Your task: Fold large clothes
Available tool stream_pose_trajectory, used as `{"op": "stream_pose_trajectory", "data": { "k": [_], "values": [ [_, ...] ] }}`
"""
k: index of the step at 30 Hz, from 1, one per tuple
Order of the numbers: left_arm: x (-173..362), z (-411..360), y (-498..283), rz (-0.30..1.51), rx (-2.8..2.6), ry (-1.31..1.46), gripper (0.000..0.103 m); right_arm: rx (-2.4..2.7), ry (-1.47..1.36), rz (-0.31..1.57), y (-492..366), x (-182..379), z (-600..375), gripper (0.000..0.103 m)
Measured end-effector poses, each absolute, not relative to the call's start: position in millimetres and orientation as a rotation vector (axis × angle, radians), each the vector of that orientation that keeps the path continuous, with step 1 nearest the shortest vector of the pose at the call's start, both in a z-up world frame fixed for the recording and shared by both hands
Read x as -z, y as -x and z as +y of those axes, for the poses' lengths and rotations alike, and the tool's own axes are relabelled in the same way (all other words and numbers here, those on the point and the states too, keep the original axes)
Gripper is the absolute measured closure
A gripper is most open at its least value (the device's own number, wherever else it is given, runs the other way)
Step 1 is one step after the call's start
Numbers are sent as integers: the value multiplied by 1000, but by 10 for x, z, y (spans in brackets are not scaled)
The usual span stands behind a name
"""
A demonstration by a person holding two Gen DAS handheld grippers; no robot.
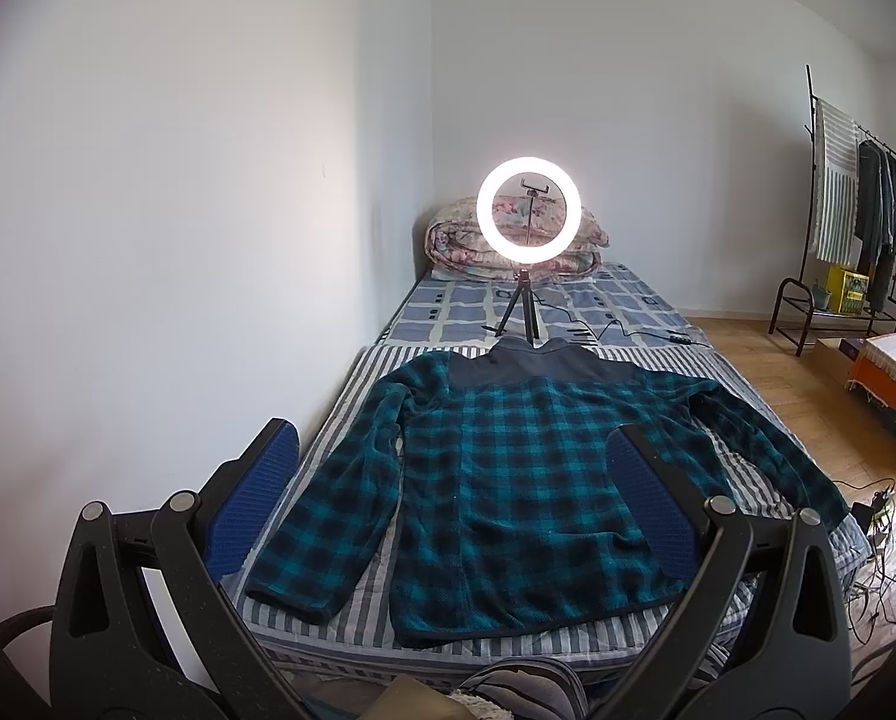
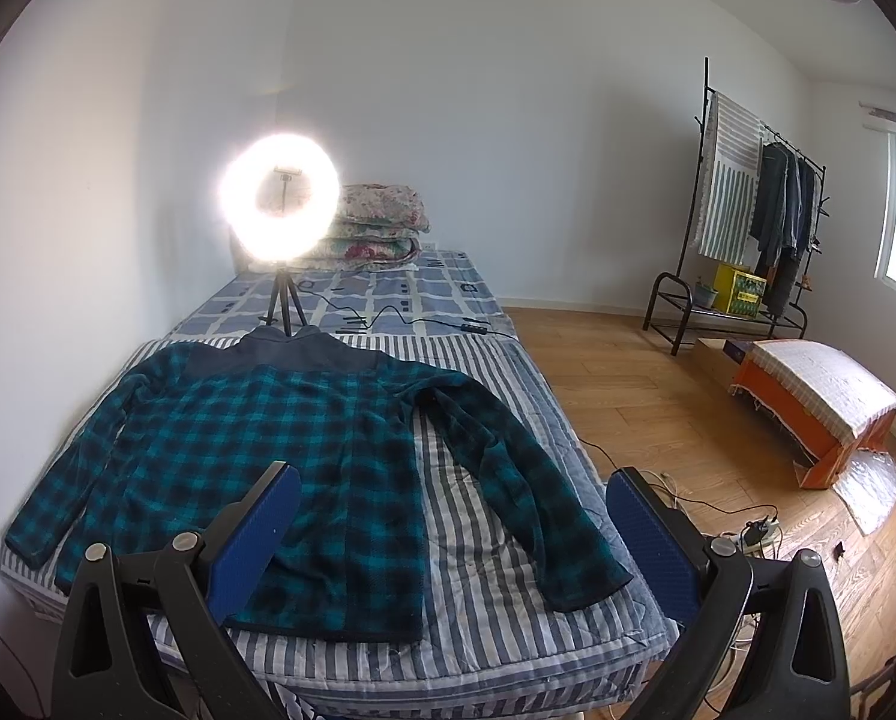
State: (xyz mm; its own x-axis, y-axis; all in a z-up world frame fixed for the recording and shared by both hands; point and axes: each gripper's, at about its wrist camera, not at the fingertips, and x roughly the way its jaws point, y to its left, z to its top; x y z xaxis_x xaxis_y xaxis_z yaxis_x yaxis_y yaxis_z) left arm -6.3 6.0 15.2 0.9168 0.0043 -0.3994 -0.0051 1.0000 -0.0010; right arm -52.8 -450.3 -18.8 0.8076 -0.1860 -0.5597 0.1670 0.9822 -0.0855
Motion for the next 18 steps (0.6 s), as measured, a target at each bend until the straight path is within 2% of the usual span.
{"op": "stream_pose_trajectory", "data": {
  "k": [18],
  "values": [
    [-265, 64, 61, 403, -3, 4, 0, 188, 32, 600, 535, 187, -4506, 0]
  ]
}}
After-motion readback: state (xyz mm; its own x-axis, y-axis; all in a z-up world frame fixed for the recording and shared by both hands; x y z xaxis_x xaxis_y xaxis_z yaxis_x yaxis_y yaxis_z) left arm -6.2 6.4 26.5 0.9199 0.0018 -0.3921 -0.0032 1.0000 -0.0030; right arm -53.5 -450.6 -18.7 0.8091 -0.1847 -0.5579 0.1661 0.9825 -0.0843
